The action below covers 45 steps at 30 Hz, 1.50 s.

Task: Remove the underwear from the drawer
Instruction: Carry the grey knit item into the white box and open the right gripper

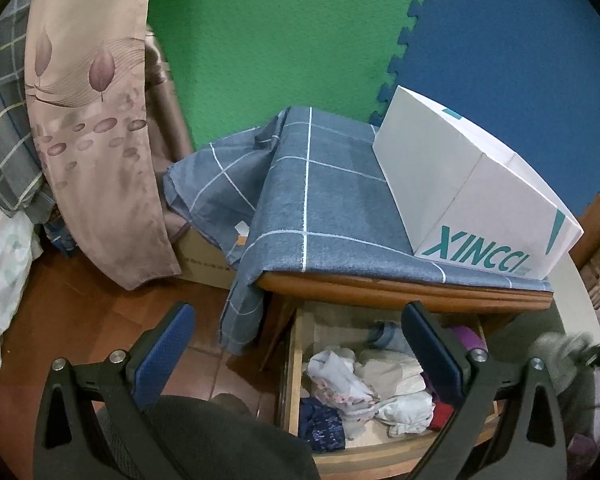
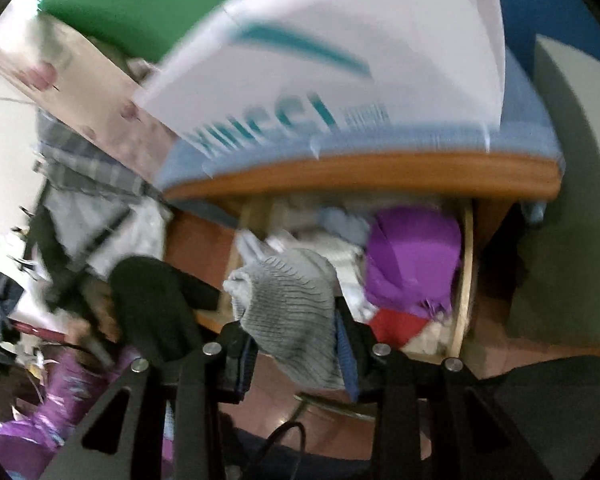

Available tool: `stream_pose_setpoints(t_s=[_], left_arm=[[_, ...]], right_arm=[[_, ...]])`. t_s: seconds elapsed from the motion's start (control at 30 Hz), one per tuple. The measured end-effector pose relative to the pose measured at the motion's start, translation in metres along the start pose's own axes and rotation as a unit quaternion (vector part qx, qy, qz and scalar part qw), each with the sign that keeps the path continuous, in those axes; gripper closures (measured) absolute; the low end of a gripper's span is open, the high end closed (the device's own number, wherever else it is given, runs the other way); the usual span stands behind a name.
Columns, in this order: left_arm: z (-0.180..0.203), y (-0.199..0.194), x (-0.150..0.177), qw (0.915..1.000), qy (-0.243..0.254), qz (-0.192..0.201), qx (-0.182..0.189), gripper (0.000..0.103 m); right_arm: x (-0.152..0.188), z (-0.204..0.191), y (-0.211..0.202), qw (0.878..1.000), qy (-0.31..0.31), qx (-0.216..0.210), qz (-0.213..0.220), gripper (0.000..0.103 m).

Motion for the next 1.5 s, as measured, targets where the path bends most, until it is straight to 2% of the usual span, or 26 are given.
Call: stream_pose_setpoints(t_s=[0.27,0.43,0.6,0.7,0.9,0.97,1.1,1.3,1.5], left_arm=[[0.000,0.000,0.001,1.0000,0.004,-0.004,0.001,0.001],[-0.001,0.000,0.002,1.0000,0.004,-0.005,0.001,0.001],[-0.001,-0.001,0.002,1.0000,0.004,-0.005,0.000,0.001],[-0.001,-0.001,0.002,1.0000,0.004,-0.004,-0.001,0.001],[0.000,0.000,0.003,0.9999,0.014,-0.003,-0.006,0.001],[0.000,0.000,0.003,0.9998,0.018,-0.002,-0.007,0.001],[0.001,0.002,0.003,0.9997,0.022,-0.004,-0.008,0.001],[0.002,0.002,0.004,0.9997,0.022,-0.004,-0.007,0.001],[0.003,0.003,0.004,0.9996,0.026,-0.003,-0.010,0.001]], right_arm=[[-0.070,-0.025,-0.083,0.995,-0.038,0.010,0.095,0.069],[-0.127,-0.022,-0.110,0.989,-0.062,0.042,0.124,0.069],[-0.180,0.010,-0.093,0.990,-0.047,0.067,0.117,0.068],[-0.199,0.029,-0.073,0.991,-0.038,0.079,0.101,0.069],[-0.229,0.066,-0.032,0.988,-0.031,0.130,0.072,0.069],[-0.236,0.074,-0.018,0.989,-0.024,0.135,0.061,0.068],[-0.245,0.092,0.003,0.984,-0.017,0.172,0.037,0.068],[-0.257,0.111,0.019,0.977,-0.010,0.214,0.015,0.067],[-0.259,0.122,0.021,0.970,-0.004,0.241,0.021,0.059]])
Point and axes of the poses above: each gripper's, at about its wrist camera, not at the fingertips, and y roughly the way its jaws point, z to its right, x to its underside, the point moved 8 cm from there along y, roughly the way its jaws point, and after that the axes turned 14 degrees about -y, right-handed, at the moved point
